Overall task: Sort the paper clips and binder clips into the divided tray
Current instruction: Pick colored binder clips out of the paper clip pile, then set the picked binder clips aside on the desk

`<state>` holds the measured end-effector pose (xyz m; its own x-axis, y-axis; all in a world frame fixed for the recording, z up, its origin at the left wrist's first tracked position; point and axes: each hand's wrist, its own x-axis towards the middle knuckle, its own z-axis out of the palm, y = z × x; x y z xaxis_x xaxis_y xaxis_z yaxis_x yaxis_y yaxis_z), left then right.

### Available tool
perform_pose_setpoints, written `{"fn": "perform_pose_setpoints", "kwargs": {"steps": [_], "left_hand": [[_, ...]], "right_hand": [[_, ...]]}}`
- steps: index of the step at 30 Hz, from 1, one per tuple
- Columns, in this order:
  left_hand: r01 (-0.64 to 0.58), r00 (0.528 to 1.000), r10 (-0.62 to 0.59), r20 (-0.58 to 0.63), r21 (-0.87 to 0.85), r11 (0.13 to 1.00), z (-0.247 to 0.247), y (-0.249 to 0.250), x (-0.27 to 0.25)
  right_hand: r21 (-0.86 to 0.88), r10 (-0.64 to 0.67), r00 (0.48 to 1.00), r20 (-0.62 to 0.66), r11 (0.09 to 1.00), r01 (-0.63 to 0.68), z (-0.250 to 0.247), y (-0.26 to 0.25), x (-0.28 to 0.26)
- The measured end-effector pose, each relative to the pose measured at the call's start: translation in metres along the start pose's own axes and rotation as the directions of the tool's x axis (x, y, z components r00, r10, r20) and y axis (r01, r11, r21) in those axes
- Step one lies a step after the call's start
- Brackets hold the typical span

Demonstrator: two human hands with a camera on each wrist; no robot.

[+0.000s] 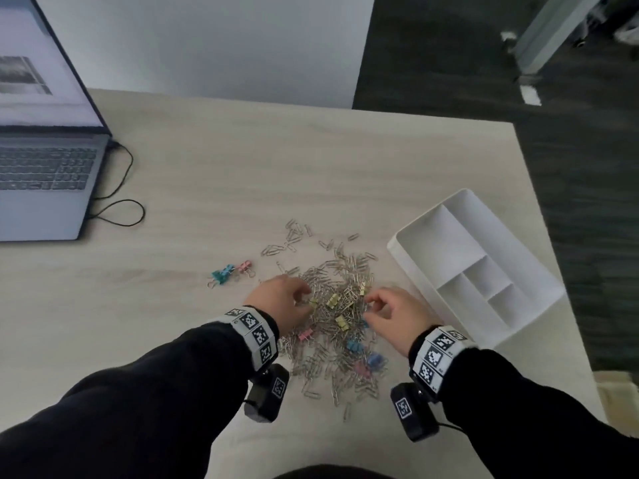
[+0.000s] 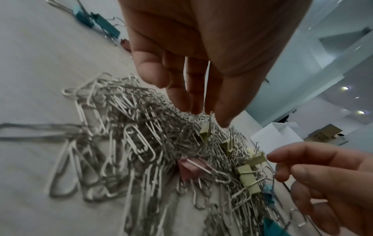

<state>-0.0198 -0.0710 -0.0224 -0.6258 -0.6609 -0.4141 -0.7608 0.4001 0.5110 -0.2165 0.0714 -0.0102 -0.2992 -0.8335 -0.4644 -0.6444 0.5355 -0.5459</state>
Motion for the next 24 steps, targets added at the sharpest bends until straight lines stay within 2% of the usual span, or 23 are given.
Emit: {"fn": "perform_pose_setpoints", "kwargs": {"steps": [6,11,15,20,24], "left_hand": [[0.119,0.993,-0.117,0.035,-0.088,0.989,0.003,0.012,0.005],[0.207,0.975,-0.221,-0.006,-0.332,0.920,0.004,0.009,-0.004],[0.220,0.967,-0.254,-0.027,-0.416,0.882,0.003,0.011,-0.007],[0.204,0.973,-0.232,0.005,-0.493,0.846,-0.001,0.020,-0.002],[0.205,0.974,-0.228,-0.004,-0.427,0.881,0.001,0.030,0.009]], "right_hand": [[-0.089,-0.067,0.997,0.028,0.994,0.069,0.017,-0.012,0.008],[-0.139,-0.115,0.991,0.071,0.982,0.124,0.021,-0.014,0.012],[-0.133,-0.119,0.990,0.077,0.983,0.129,0.021,-0.010,0.009],[0.023,-0.058,0.997,0.057,0.998,0.057,0.016,-0.001,0.000],[0.187,0.024,1.000,-0.010,0.982,-0.022,0.012,0.006,-0.004]]}}
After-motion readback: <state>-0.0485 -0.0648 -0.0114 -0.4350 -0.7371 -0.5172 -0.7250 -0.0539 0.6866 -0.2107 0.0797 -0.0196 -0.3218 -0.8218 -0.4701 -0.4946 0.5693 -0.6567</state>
